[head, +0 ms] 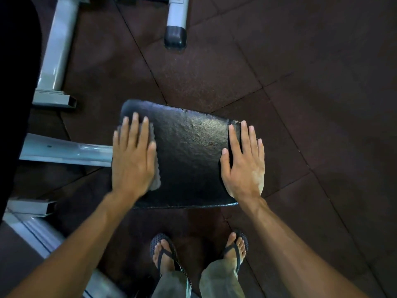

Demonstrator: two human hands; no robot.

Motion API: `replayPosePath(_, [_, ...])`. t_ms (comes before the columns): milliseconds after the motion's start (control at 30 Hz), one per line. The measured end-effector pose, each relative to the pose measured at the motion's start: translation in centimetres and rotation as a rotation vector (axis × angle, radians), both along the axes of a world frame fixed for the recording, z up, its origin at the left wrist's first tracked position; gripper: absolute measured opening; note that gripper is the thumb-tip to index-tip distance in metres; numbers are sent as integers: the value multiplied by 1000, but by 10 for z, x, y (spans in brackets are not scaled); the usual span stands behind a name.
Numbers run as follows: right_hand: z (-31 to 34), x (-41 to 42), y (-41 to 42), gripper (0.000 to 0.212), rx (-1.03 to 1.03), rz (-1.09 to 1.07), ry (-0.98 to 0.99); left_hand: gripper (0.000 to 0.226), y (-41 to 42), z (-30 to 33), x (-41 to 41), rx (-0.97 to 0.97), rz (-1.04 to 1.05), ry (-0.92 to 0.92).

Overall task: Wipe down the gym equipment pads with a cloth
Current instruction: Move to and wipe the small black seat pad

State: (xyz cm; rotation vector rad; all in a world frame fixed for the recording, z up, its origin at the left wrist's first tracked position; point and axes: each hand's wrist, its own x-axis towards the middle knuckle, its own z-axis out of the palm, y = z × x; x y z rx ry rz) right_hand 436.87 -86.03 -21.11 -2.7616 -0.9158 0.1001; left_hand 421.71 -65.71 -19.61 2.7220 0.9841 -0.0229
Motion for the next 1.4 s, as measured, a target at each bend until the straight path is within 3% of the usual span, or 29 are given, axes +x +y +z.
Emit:
replayPosePath(167, [1,-1,2,56,27,-15,14,57,-83,-3,29,-30,-204,-19])
replayPosePath(333, [6,5,-9,49,334,-59,221,56,-83,8,81,-353,-160,-273])
replayPosePath(433, [19,-1,-9,51,423,-121,348,57,-48,3,52,-245,-61,-206])
replayPosePath(600, [29,-51,47,58,187,-33,241,56,-28,-14,17,-6,-70,-28])
replayPosePath(700, [17,-71,69,61,7,-67,141,54,-28,-14,18,-5,-70,-40])
replayPosePath(867, [15,-71,7,62,-97,53,75,56,-26,-15,15,-29,-73,-69])
replayPosePath(967, [14,-36,-26,60,-135,-69,105,59,-29,-14,18,-12,-72,-50])
replayPosePath(1100, [14,-3,23,64,-108,-230,96,63,-30,-16,18,26,-76,-33])
replayPosePath(1200, [15,-23,45,69,-129,-76,80,64,-29,-17,18,33,-88,-25])
replayPosePath(1333, [18,-45,-6,68,-161,262,103,64,-28,-17,16,25,-98,-19])
replayPosePath(1400, [18,-34,-35,67,-178,249,103,65,-30,-16,17,27,-92,-14])
